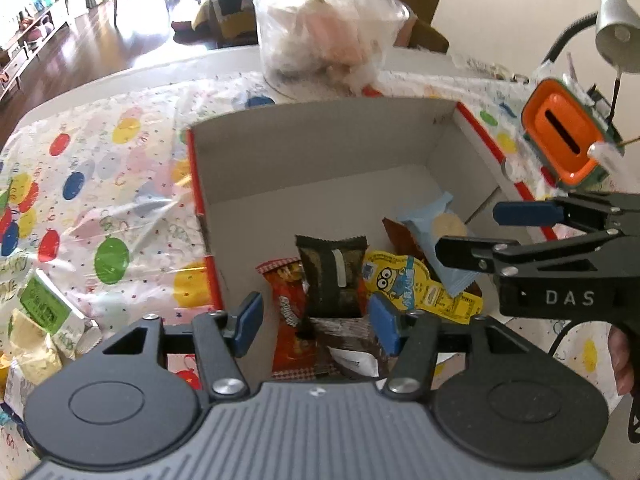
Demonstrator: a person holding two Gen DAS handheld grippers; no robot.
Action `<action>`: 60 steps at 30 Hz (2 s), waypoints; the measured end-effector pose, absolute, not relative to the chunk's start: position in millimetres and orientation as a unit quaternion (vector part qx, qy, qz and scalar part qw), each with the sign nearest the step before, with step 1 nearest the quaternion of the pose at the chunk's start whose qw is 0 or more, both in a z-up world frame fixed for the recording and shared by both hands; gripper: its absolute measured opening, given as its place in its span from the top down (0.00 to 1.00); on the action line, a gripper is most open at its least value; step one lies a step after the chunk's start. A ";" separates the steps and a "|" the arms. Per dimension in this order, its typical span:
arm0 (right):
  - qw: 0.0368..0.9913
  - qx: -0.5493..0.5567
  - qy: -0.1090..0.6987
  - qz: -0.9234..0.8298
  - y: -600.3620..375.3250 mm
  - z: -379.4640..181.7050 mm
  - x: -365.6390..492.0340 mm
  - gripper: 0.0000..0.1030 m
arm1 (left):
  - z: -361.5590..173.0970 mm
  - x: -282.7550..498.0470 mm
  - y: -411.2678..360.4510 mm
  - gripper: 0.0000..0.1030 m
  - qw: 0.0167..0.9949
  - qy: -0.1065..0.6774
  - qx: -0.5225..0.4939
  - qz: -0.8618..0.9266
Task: Organize snacks
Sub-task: 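Open both tools to release the snacks inside the box, then withdraw both tools from the box back to the snack pile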
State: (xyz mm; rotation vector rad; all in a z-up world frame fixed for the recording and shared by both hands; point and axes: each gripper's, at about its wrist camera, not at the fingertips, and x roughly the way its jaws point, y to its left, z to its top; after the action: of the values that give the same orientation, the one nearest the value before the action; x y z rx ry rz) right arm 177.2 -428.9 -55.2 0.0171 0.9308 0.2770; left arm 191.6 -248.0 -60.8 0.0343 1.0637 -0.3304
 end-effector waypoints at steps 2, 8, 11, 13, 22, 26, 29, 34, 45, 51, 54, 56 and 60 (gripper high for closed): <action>0.887 0.010 0.442 0.134 -425.9 -49.9 173.5 0.27 | -55.3 187.2 -241.6 0.43 0.854 0.496 0.012 -0.157; 0.894 0.018 0.425 0.138 -410.0 -33.5 157.8 0.23 | -39.1 174.5 -217.2 0.40 0.869 0.468 -0.003 -0.159; 0.900 0.023 0.414 0.135 -397.9 -26.3 149.0 0.19 | -30.7 167.3 -200.8 0.33 0.878 0.451 -0.005 -0.157; 0.903 0.021 0.406 0.136 -387.3 -22.8 142.4 0.15 | -27.4 164.1 -189.8 0.33 0.882 0.446 -0.006 -0.154; 0.910 0.021 0.391 0.134 -327.9 -11.0 123.3 0.05 | -19.7 146.3 -130.0 0.26 0.895 0.422 -0.006 -0.141; 0.909 0.027 0.392 0.137 -301.7 -12.4 116.4 0.05 | -19.3 139.2 -100.8 0.22 0.896 0.420 -0.015 -0.140; 0.908 0.037 0.392 0.142 -284.9 -13.7 111.7 0.03 | -18.8 133.1 -80.8 0.22 0.900 0.414 -0.012 -0.136; 0.912 0.048 0.380 0.150 -255.5 -14.9 102.6 0.02 | -17.8 124.4 -46.5 0.18 0.908 0.401 -0.012 -0.123; 0.913 0.016 0.376 0.160 -193.9 -29.9 97.9 0.00 | -30.8 125.4 32.3 0.18 0.902 0.420 -0.044 -0.087; 0.901 -0.022 0.399 0.169 -158.0 -43.1 108.1 0.00 | -45.3 134.8 69.4 0.18 0.893 0.444 -0.064 -0.043; 0.898 -0.030 0.402 0.178 -143.5 -50.6 113.8 0.00 | -55.1 142.0 85.4 0.18 0.885 0.459 -0.077 -0.026; 0.897 -0.041 0.400 0.186 -133.1 -55.6 118.5 0.00 | -62.0 146.9 94.6 0.18 0.878 0.470 -0.085 -0.016; 0.888 -0.063 0.409 0.200 -111.8 -66.5 131.3 0.03 | -79.9 161.1 111.7 0.18 0.859 0.499 -0.111 0.005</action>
State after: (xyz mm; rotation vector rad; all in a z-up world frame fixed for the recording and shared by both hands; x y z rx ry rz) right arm 131.3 -111.8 -66.5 -0.1318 0.8499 0.4164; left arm 161.1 111.7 -79.9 -0.2340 1.0477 0.0097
